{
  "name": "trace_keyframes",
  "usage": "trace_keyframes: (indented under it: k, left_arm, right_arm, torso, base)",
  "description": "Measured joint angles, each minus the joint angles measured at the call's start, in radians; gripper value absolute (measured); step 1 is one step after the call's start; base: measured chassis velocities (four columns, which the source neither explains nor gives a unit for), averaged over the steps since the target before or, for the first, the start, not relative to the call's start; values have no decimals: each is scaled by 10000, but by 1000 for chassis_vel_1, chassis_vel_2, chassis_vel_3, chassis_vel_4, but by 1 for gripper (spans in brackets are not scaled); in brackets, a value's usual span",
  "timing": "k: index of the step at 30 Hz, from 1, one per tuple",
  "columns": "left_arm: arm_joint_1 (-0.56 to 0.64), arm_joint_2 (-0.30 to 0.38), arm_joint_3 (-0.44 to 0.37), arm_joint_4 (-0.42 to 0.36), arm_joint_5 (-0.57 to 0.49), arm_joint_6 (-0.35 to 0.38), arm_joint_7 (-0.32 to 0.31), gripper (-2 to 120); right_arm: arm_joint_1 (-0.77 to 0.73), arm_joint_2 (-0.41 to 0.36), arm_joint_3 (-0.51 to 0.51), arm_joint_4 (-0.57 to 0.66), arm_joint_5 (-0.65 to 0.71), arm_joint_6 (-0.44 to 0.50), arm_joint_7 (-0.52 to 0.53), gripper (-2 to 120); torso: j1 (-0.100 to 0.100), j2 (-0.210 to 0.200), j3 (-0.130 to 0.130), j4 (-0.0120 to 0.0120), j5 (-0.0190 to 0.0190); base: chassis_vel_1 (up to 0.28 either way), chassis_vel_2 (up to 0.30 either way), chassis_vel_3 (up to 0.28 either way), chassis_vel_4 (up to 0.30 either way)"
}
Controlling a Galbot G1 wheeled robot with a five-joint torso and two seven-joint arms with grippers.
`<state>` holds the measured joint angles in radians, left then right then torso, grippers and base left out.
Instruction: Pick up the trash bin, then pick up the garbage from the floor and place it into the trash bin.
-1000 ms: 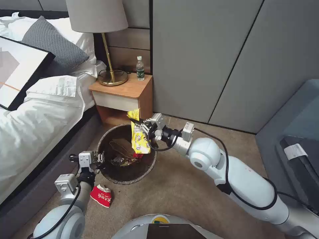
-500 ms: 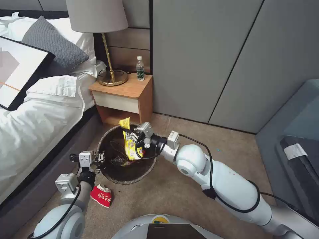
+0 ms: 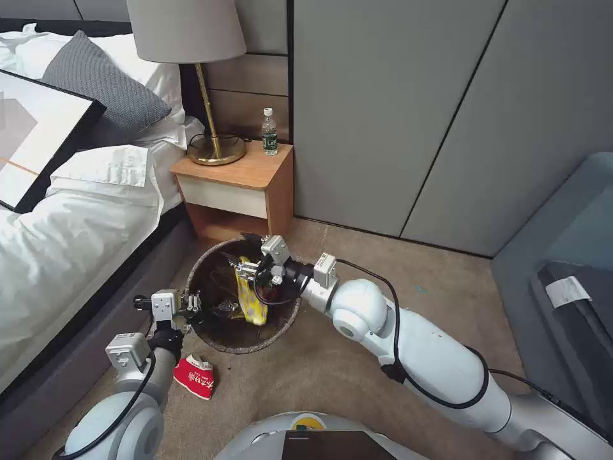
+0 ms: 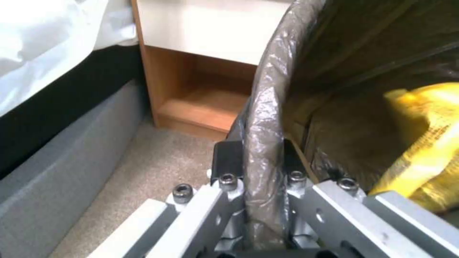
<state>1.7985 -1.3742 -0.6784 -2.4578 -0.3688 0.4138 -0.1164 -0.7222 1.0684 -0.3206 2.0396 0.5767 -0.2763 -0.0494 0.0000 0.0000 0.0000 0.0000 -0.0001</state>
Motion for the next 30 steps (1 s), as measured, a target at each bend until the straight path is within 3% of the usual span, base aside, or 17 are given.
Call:
trace_keyframes:
  k: [7,10,20,30]
  left_arm:
    - [-27,0,0,36,-4,-5,14,2]
    - [-33,-2,-1,42,-6,-10,20,2]
    - [-40,-16,-3,78,-1,-37,24,2]
    - [-75,8,-22,98,-12,-37,29,2]
  right_arm:
    - [-36,14,8,31,-7,3,0,96]
    - [-84,16,7,24,-44,15,-3,100]
    - [-355,-128,717,390,69,32,99,100]
    - [-1202,-1106,2074,938,314,303,632,100]
  torso:
    - [0,0,0,0,0]
    - [0,0,0,0,1]
    - [0,0,0,0,2]
    - [0,0,0,-1,3]
  base:
    - [0,0,0,0]
    - [0,0,0,0]
    - [0,0,0,0]
    - [0,0,0,0]
